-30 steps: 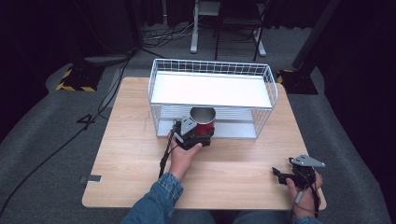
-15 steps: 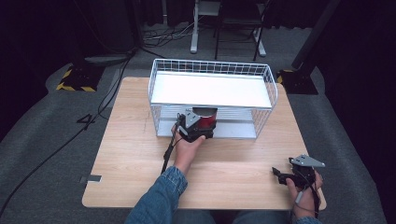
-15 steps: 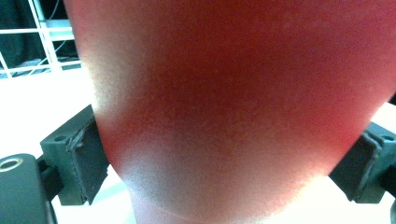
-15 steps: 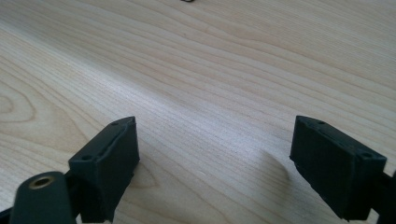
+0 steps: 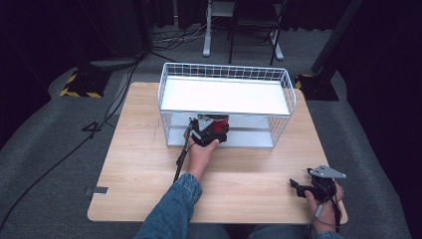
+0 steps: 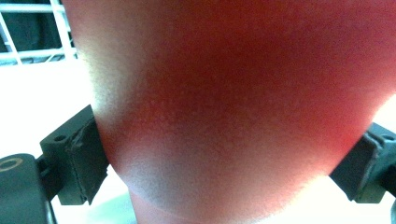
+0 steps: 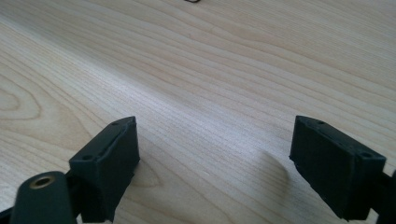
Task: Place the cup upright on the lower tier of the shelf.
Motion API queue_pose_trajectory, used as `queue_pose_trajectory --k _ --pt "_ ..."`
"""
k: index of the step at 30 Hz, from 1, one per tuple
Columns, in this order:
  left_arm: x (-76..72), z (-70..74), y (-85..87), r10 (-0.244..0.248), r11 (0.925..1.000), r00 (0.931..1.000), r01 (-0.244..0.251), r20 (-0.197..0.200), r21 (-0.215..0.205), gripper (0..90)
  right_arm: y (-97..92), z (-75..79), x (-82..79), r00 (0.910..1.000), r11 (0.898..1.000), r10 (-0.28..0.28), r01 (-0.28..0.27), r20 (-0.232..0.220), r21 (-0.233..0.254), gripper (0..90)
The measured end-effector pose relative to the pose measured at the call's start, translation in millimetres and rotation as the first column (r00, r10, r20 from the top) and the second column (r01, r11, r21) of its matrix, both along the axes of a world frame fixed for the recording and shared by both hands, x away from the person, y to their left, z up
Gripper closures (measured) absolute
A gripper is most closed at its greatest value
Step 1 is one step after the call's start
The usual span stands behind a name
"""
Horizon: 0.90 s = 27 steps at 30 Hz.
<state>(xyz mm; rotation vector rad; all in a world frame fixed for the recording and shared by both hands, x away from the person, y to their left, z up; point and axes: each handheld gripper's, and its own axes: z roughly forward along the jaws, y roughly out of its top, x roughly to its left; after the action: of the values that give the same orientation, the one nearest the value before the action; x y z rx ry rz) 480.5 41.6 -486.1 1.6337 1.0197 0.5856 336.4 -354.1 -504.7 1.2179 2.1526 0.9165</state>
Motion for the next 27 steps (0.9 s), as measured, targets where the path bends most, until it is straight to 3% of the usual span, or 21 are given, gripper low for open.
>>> queue_pose_trajectory --k 5,11,23,27 --pt "1.6 -2.6 -1.2 -0.02 0.9998 0.9997 0.02 0.014 0.004 7.5 -0.3 0.0 0.2 1.0 1.0 0.001 -0.001 -0.004 0.003 15.9" --pt "1.1 -2.8 -3.1 0.0 1.0 0.9999 0.0 0.015 0.008 6.2 -0.2 0.0 0.2 1.0 1.0 0.001 -0.001 -0.002 0.002 16.0" --pt "0.3 -4.7 -3.6 -0.006 0.9999 1.0 0.006 -0.004 0.014 7.9 0.3 0.0 -0.2 1.0 1.0 0.0 0.0 0.002 -0.002 15.9" --pt "-1.8 -5.2 -2.0 -0.003 0.9994 1.0 0.003 -0.007 0.034 9.4 0.4 0.1 0.0 1.0 1.0 0.007 -0.007 0.006 -0.007 16.0"
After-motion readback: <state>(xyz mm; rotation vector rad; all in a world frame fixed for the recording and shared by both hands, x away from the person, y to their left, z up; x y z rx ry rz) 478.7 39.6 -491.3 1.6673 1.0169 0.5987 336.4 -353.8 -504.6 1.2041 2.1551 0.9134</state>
